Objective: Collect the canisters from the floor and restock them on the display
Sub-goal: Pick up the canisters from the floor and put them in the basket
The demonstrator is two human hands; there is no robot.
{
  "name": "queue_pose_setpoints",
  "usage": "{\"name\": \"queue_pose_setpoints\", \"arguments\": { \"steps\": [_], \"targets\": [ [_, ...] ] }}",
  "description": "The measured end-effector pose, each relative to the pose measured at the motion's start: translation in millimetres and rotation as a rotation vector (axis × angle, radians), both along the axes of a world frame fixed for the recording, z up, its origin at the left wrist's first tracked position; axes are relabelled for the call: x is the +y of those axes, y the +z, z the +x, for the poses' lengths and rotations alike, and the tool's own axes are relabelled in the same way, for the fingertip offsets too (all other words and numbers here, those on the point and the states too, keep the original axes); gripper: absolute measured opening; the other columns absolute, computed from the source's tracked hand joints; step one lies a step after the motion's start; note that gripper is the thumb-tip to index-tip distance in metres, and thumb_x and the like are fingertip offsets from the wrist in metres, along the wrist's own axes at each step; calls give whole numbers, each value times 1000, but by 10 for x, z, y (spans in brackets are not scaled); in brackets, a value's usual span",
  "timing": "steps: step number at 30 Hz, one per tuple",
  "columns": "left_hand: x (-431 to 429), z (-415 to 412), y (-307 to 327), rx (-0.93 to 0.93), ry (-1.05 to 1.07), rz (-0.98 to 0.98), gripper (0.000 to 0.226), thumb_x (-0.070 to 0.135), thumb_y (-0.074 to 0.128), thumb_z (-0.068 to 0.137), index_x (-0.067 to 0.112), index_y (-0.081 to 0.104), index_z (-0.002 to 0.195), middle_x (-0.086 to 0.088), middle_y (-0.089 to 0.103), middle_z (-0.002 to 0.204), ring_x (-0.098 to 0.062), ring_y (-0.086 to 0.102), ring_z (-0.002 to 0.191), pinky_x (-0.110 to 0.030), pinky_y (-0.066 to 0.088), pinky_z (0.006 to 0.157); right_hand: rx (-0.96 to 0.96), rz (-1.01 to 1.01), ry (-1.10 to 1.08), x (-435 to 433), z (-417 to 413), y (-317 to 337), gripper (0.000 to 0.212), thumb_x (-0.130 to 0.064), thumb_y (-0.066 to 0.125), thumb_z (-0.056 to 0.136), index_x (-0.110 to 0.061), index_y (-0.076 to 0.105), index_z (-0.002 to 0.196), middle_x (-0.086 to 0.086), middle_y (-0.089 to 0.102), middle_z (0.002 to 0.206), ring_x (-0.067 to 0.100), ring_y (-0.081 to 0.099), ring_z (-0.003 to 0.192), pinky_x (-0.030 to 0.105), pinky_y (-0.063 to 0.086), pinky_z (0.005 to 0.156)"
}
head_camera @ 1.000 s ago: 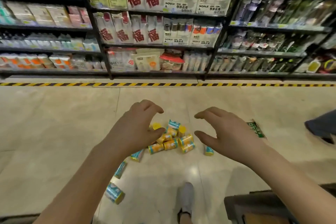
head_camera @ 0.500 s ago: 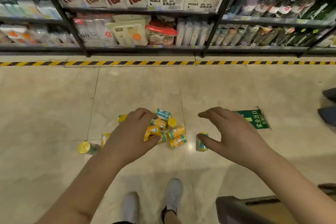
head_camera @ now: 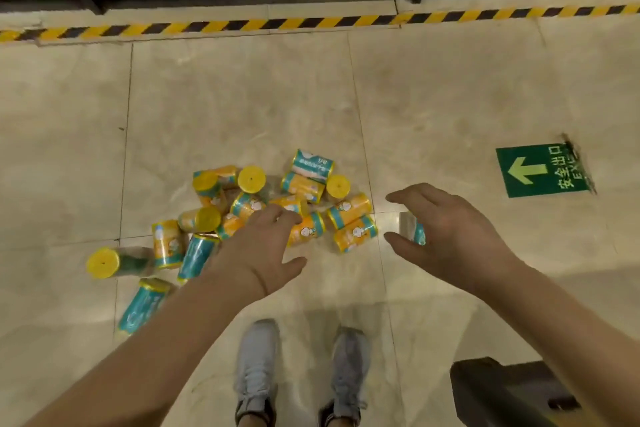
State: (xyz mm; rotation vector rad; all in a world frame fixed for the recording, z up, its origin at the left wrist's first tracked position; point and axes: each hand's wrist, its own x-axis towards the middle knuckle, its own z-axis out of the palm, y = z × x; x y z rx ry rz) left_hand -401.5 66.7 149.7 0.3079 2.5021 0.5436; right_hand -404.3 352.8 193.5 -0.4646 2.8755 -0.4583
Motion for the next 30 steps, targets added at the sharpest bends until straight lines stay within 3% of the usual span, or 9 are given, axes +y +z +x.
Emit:
{"name": "queue_pose_setpoints", "arguments": {
  "steps": [4, 14, 19, 24, 26, 30],
  "targets": [
    [54, -37, -895, -60, -63, -93, 72, 53, 68, 85, 22, 42, 145, -3, 39, 143, -27, 42, 132, -43, 43, 105, -33, -40, -18, 64, -14, -1011, 47, -38, 76, 82, -17, 66, 122, 1, 66, 112, 27, 67, 88, 37, 54, 69],
    [258, -211, -2663, -131, -124, -221, 78, 45, 71, 87, 16, 34, 149, -7, 32, 150, -28, 32, 140, -42, 38, 110, -218, -99, -227, 56, -78, -2851, 50, -50, 68, 84, -26, 59, 127, -4, 61, 119, 22, 66, 101, 44, 55, 81],
    [463, -394, -3281, -116, -127, -270, 76, 41, 71, 88, 12, 33, 147, -9, 34, 146, -28, 35, 136, -41, 41, 107, -265, -100, -298, 92, -172, -3318, 50, -45, 73, 85, -24, 58, 129, -2, 60, 118, 24, 66, 99, 45, 56, 79],
    [612, -383, -3668, 57, -183, -463, 93, 50, 71, 85, 14, 20, 154, -5, 29, 151, -27, 33, 136, -39, 38, 107, -306, -128, -391, 142, -167, -3541, 50, -46, 72, 88, -25, 58, 131, -4, 60, 121, 19, 65, 100, 43, 56, 80],
    [669, -421, -3763, 74, -156, -489, 90, 52, 72, 84, 15, 24, 151, -5, 34, 148, -28, 34, 134, -40, 37, 107, -324, -150, -414, 166, -130, -3576, 48, -47, 70, 89, -24, 58, 130, -5, 60, 120, 18, 65, 100, 42, 56, 81],
    [645, -589, -3807, -9, -49, -362, 72, 39, 79, 78, 16, 39, 134, -8, 48, 134, -30, 45, 128, -44, 43, 97, -387, -118, -452, 218, -91, -3586, 52, -51, 67, 90, -22, 55, 131, -3, 59, 121, 19, 65, 100, 42, 55, 82]
  ]
}}
